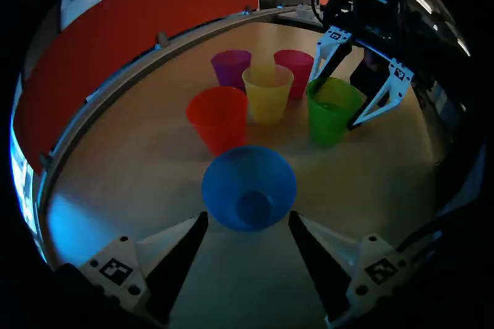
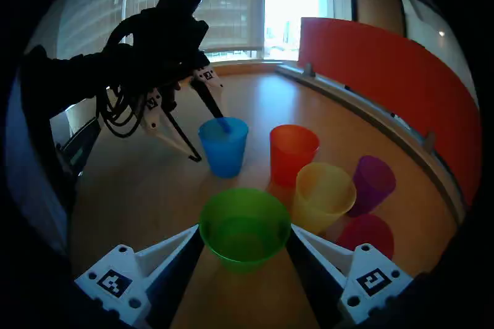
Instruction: Pour water
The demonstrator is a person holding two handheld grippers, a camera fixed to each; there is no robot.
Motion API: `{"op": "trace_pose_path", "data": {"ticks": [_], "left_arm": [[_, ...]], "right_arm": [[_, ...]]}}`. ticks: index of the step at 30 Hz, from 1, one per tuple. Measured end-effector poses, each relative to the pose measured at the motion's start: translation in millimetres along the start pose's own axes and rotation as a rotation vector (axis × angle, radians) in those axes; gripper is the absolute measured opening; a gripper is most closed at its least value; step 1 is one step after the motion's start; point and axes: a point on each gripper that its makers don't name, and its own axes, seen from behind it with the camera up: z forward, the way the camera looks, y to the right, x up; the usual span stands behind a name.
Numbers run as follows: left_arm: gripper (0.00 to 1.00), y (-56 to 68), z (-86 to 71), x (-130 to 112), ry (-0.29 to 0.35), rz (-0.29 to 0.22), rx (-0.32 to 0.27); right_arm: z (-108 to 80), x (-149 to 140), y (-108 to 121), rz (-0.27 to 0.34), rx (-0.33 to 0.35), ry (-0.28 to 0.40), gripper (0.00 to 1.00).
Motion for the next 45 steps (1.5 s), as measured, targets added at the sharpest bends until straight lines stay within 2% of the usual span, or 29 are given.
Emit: {"op": "trace_pose_path", "data": {"ticks": [9,21,27,31,38,45], "left_arm": [[0.97,5.6,-3.7,-4.0,-0.004,0.003,-0.003],[0.97,7.0,-7.2,-5.7,0.004,-0.001,0.006],[0.97,8.4,-10.6,-8.3,0.001,0.001,0.012],[0.98,6.8,-13.8,-11.3,0.000,-0.004,0.024],[0.97,5.5,-25.0,-15.7,0.009,-0.012,0.051],[0.97,5.1,-38.5,-17.5,0.042,-0.049,0.089]], "right_arm": [[3.1,-5.5,-0.8,0.009,0.001,-0.001,0.91],[0.1,-10.5,-1.9,0.021,-0.005,0.005,0.92],[-2.3,-19.8,-2.5,0.025,-0.020,-0.018,0.94],[-8.6,-23.0,-1.8,0.038,-0.033,-0.018,0.98],[-28.7,-28.2,-1.5,0.051,-0.067,-0.015,0.98],[-53.7,-28.8,-5.1,0.074,-0.108,0.008,0.98]]}}
